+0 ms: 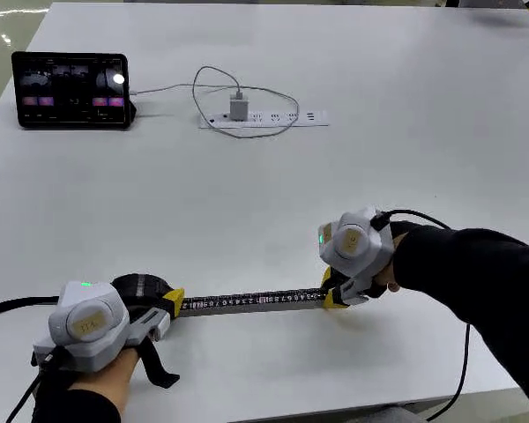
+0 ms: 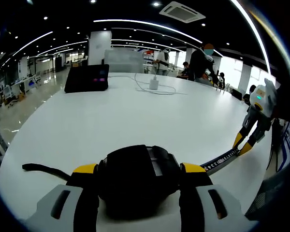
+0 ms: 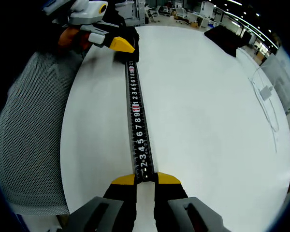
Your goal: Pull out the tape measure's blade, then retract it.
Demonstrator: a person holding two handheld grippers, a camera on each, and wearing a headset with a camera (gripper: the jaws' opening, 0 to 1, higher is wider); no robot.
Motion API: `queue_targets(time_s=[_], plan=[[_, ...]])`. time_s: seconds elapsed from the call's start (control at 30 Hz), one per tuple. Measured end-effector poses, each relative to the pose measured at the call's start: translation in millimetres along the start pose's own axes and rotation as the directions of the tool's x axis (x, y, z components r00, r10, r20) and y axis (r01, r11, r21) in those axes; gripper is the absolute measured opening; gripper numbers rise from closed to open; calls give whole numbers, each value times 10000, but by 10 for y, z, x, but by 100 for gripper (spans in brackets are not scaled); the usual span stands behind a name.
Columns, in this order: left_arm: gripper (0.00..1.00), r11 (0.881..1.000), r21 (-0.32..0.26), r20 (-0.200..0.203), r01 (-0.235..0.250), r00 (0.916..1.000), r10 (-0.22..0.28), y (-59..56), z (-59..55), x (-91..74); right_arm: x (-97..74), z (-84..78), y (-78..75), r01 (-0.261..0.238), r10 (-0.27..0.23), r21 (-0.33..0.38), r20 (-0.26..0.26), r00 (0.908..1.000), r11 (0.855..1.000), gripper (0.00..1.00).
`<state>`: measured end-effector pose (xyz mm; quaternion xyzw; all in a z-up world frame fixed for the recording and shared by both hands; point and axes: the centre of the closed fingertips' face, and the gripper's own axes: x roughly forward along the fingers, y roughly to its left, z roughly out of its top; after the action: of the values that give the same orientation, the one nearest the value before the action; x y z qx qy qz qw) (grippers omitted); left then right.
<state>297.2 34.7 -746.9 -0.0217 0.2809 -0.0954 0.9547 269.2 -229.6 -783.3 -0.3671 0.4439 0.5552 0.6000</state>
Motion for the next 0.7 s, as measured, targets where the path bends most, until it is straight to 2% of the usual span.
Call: queue_targets(time_s=[0.53,0.7], plan=[[61,9999,127,14,18,10000,-18,-5,-13,-11,3,15,16,110,-110,27,-91,9999,9999,9],[61,9999,123,3,45,10000,-45,-4,-13,-12,0,35,8,-30,30,203,23,10000,9998,9]])
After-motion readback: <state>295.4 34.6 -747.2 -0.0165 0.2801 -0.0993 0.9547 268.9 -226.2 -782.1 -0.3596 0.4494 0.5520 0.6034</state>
